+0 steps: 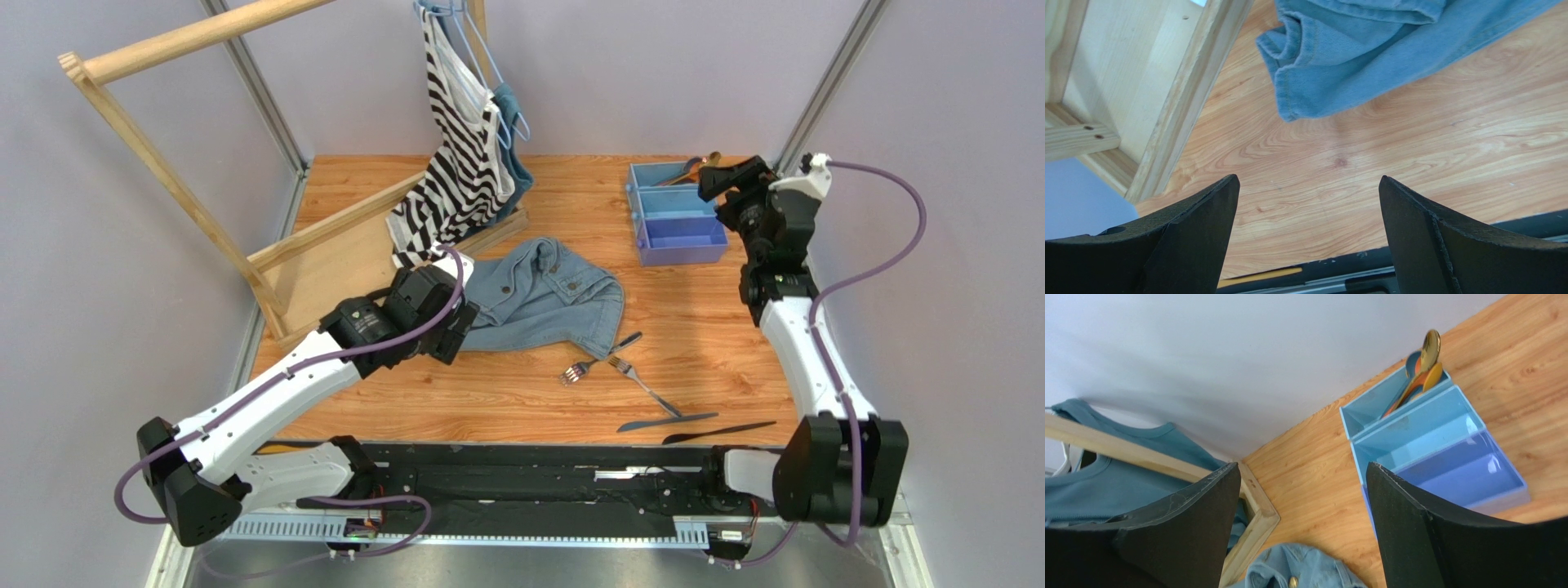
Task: Sort the eating utensils into containers
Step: Place the spoon in the storage box, then pick up the fork at the center of the board.
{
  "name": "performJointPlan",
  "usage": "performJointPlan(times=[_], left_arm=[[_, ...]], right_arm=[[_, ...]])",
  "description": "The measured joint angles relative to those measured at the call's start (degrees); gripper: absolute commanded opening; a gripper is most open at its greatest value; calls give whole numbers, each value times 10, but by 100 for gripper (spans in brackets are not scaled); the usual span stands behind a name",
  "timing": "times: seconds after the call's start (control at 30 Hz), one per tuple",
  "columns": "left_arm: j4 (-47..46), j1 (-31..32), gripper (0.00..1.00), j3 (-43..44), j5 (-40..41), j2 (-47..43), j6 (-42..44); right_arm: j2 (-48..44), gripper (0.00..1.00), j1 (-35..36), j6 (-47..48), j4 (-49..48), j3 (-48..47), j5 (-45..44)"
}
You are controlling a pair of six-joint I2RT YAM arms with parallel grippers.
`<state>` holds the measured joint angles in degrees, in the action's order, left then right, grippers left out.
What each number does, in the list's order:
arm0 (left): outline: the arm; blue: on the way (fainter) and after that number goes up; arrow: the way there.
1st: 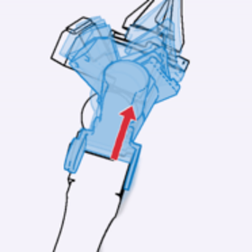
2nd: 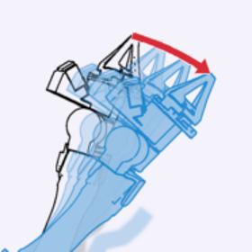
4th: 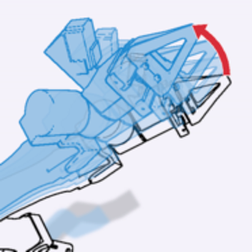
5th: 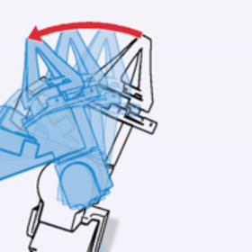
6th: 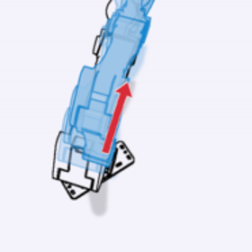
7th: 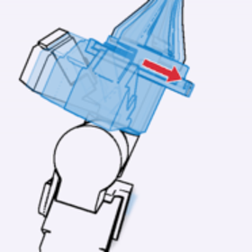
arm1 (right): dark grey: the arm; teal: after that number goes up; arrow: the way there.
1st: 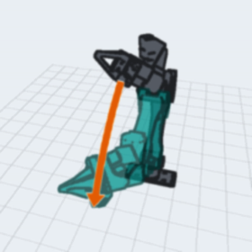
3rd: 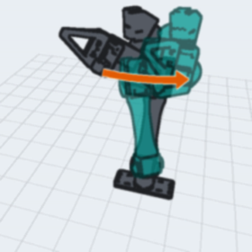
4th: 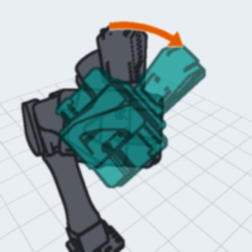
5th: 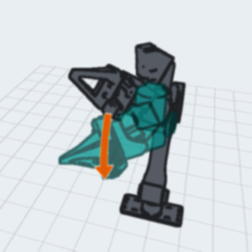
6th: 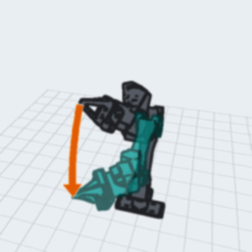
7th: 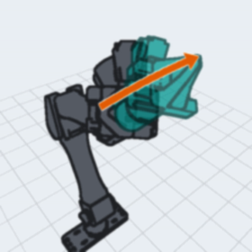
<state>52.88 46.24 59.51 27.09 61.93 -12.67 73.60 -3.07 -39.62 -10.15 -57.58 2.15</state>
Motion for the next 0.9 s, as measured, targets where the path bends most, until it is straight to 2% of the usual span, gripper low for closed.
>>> performJointPlan(times=[0.23,0.4,0.67,0.9], left_arm=[[-21,11,93,30,-61,14,-6],[-44,45,93,35,-90,67,-21],[-106,111,93,71,-130,199,-43],[-164,130,91,92,-181,272,-57]], right_arm=[[-148,79,0,-1,27,137,24],[-243,79,0,-4,76,210,47],[-347,79,0,-13,142,270,94],[-395,79,0,-3,218,278,130]])
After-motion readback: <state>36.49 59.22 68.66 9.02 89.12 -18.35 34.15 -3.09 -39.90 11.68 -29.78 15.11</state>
